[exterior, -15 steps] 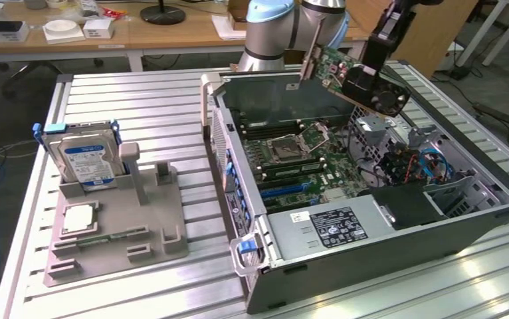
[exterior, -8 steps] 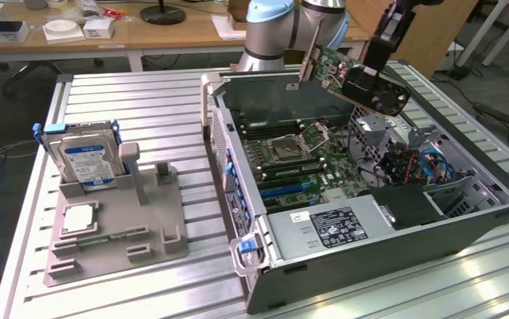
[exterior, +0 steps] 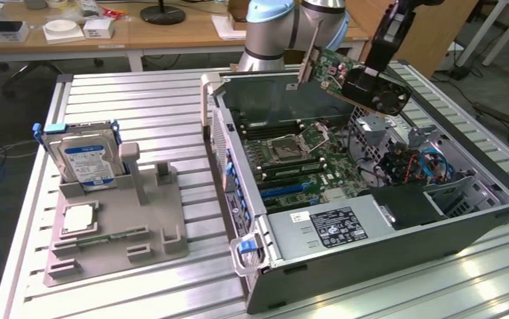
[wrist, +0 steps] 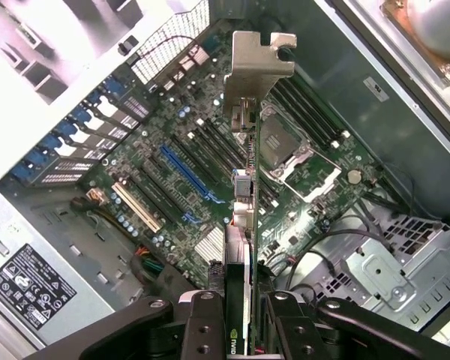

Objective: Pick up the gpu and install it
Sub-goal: 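Insert the gpu into the slot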

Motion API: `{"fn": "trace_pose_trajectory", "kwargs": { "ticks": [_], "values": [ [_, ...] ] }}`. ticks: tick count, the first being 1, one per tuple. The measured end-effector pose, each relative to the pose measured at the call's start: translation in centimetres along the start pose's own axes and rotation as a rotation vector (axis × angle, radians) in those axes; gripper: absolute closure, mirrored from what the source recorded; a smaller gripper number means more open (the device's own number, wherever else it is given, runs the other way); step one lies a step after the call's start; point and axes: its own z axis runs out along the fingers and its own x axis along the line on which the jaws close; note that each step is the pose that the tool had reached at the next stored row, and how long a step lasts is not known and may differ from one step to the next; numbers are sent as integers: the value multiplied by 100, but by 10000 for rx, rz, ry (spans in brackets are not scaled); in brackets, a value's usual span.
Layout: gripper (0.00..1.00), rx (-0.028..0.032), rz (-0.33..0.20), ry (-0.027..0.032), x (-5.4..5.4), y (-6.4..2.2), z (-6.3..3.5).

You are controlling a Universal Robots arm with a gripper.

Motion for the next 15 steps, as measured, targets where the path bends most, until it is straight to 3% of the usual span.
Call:
{"fn": "trace_pose_trajectory", "kwargs": {
  "ticks": [15],
  "values": [
    [74, -15, -952, 44, 8, -8, 0]
  ]
}}
